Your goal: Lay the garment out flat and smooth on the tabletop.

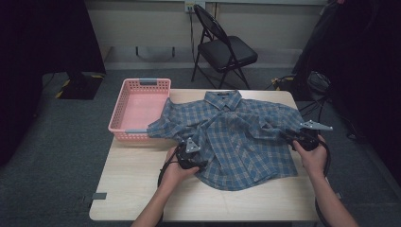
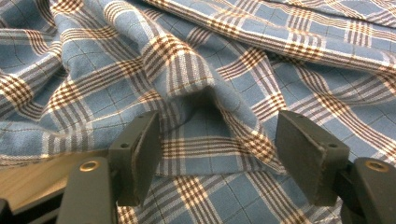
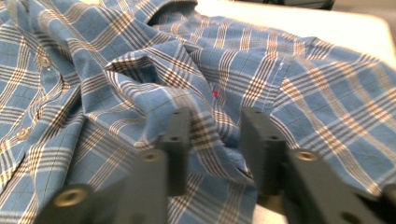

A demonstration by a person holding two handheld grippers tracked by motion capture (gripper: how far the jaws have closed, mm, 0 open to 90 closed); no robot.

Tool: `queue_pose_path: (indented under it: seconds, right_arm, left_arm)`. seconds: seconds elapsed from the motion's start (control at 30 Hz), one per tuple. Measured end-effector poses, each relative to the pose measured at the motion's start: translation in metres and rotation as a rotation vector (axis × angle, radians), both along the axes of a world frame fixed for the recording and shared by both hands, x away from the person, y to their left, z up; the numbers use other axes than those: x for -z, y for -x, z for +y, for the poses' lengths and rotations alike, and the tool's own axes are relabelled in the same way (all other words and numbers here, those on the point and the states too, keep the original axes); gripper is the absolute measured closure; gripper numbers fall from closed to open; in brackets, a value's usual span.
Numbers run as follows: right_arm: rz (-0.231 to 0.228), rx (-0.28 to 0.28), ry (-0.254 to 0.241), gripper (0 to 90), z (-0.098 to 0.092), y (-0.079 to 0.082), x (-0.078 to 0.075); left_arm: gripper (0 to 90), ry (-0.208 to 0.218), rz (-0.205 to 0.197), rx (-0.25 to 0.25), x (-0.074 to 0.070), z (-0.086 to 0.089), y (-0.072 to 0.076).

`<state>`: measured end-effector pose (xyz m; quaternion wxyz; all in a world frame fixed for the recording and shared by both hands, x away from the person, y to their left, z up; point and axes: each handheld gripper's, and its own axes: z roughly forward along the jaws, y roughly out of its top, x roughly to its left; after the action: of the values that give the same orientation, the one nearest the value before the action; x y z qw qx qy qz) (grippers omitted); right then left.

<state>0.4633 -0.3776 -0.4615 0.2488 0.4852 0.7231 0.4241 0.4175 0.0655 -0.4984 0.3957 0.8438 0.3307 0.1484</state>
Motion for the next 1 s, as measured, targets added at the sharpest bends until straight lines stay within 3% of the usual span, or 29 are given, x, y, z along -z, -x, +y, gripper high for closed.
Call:
queue_pose_path:
  seconds: [0.17,0.2,0.27,0.3,0.43,0.67,0.7,0.77,0.93,1.0]
  right_arm:
    - [-0.009,-0.026,0.035,52.8,0.0,0.027,0.0]
    - [0.014,-0.034,0.048,53.1,-0.002,0.042,0.006]
    - [0.038,-0.041,0.055,53.1,-0.004,0.048,0.01]
    - [0.083,-0.055,0.095,52.7,-0.004,0.059,0.022]
    - [0.115,-0.068,0.119,53.3,-0.004,0.066,0.035]
    - [0.111,-0.103,0.113,79.3,0.002,0.073,0.035]
    - [0.111,-0.103,0.113,79.3,0.002,0.073,0.035]
    - [0.108,-0.117,0.118,86.2,0.004,0.083,0.034]
    - [0.143,-0.152,0.106,87.5,0.003,0.104,0.032]
    - [0.188,-0.17,0.088,79.4,0.002,0.122,0.028]
  left_arm:
    - [31.6,-0.003,-0.002,0.001,0.0,0.0,0.0]
    - [31.6,-0.003,-0.002,0.0,0.0,0.0,0.0]
    - [31.6,-0.003,-0.002,0.0,0.0,0.0,0.0]
    - [31.6,-0.002,-0.002,-0.001,0.0,0.0,0.0]
    - [31.5,-0.001,-0.001,-0.003,0.0,0.0,0.0]
    - [30.7,0.002,-0.002,0.005,0.0,0.001,0.001]
    - [30.6,0.002,-0.002,0.005,0.0,0.001,0.001]
    - [30.6,0.006,-0.007,0.009,0.0,0.002,0.002]
    - [30.7,0.016,-0.014,0.007,-0.003,0.007,0.004]
    - [30.6,0.016,-0.017,-0.002,-0.004,0.012,0.005]
